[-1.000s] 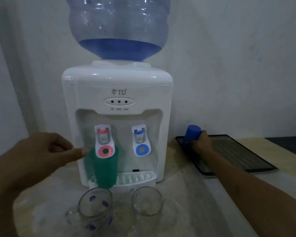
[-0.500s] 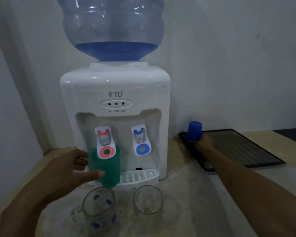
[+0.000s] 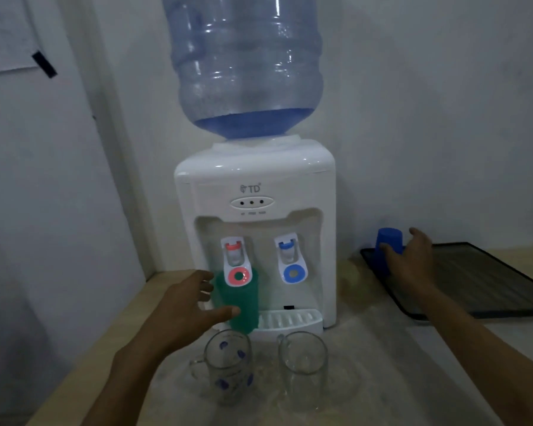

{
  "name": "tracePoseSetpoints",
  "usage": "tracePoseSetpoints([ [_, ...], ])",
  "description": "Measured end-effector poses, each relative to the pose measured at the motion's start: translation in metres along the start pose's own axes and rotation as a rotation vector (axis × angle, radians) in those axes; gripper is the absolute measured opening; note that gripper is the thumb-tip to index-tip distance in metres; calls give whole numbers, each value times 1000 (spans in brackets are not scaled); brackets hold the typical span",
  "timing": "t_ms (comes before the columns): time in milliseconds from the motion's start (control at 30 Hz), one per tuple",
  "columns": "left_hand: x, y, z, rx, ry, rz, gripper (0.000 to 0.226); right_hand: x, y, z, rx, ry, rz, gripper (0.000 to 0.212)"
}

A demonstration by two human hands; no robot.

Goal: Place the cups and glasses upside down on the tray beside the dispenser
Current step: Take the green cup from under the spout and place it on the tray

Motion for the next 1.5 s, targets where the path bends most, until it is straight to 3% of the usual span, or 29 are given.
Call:
tracePoseSetpoints([
  [100,-7,12,4,-8,13,1,79,23,-44,-72,295,88,157,61],
  [200,-17,22,9,4,30,-34,70,16,-48,-131,401,-56,233,61],
  [300,-25,27,11,11,58,-105,66,4,-34,-165,513,-119,139,66],
  [467,-19,26,2,56,124,-56,63,0,-16,-175,531,-177,94,58],
  [833,38,-19,-48,115,281,100,82,8,-11,-168,478,-193,82,56],
  [1033,54,7,-87,-110,556,-222,78,18,-34,-177,577,-135,169,49],
  [1200,32,70,-114,-261,565,-433,70,40,-79,-211,831,-176,251,52],
  [1333,-1,104,-123,-339,455,-646,62,42,-96,-232,672,-389,463,65],
  [1400,-12,112,-130,-378,417,-712,64,35,-101,-239,509,-527,636,69],
  [1500,-30,118,-130,-433,390,-777,74,33,-93,-222,233,-602,839,79],
])
Point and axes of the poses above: each hand's wrist, its own z-axis towards the middle knuckle, its own x-axis out of the back of the hand, y = z × x, the point moved 6 cm from there along z, towards the middle knuckle, and after that the axes turned 4 degrees about -z, right-handed, at the moved point
